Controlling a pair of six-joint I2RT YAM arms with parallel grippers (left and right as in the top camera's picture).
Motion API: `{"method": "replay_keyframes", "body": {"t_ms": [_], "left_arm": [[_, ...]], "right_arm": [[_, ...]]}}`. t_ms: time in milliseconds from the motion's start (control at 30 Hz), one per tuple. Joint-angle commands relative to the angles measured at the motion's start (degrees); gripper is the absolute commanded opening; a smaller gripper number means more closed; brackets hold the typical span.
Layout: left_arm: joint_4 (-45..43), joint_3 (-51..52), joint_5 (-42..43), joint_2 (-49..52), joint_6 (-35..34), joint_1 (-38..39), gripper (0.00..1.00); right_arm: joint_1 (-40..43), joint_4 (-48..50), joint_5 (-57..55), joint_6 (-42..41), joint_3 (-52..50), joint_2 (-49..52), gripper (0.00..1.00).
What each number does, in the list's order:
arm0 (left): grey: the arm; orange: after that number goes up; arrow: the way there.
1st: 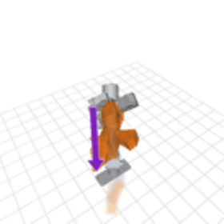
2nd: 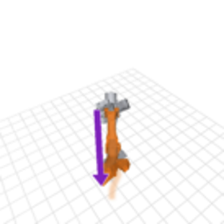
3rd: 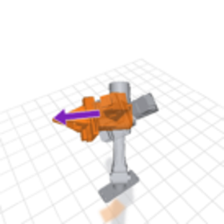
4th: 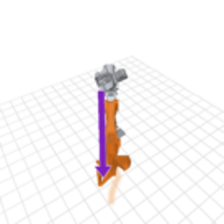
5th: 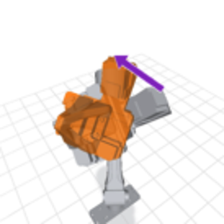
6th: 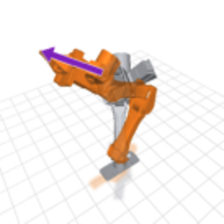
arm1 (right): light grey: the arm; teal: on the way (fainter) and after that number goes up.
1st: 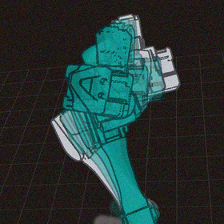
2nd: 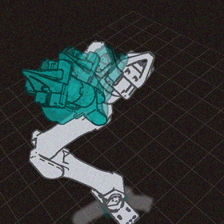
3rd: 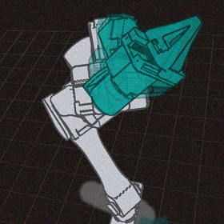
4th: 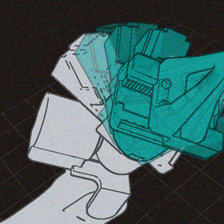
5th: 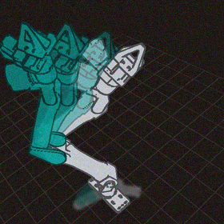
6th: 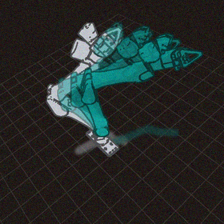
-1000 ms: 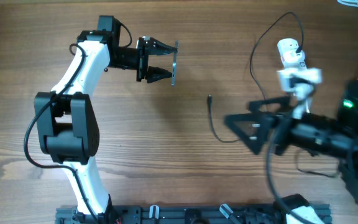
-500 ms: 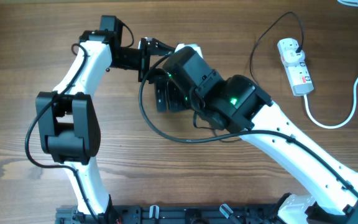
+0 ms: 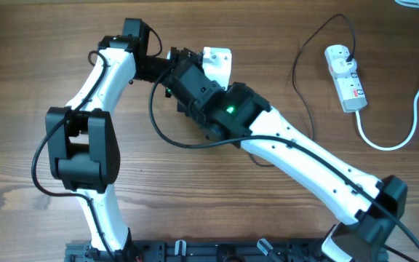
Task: Plug charger to phone and switch on socket
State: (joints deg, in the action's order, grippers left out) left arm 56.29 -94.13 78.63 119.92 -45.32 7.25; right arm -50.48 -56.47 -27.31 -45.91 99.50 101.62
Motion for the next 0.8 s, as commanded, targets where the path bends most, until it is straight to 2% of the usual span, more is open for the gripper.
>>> {"method": "replay_keyframes", "body": {"t_ms": [0,233,467,667,767], "left_arm": [[-0.15,-0.07,1.42,-2.05,-0.59,0.37,0.59],[-0.13,-0.04,1.42,-2.05,-0.59,0.44,0.58],[-0.13,-0.07,1.42,-2.05,-0.59,0.42,0.59],[-0.15,-0.07,1.4,-2.05,-1.51,0.42,0.59],[-0.15,-0.04,1.42,-2.05,-1.7,0.42,0.59]], "right_arm": [[-0.13,0.85,-1.64,-0.76,0.87,0.37,0.78],[1.81,0.98,-2.62,-0.7,0.87,2.91,0.72],[1.79,3.1,-5.29,-1.22,0.87,3.93,0.69],[1.79,4.15,-6.4,-1.2,0.87,3.93,0.55],[1.79,4.07,-7.39,-1.16,0.87,3.93,0.51]]}}
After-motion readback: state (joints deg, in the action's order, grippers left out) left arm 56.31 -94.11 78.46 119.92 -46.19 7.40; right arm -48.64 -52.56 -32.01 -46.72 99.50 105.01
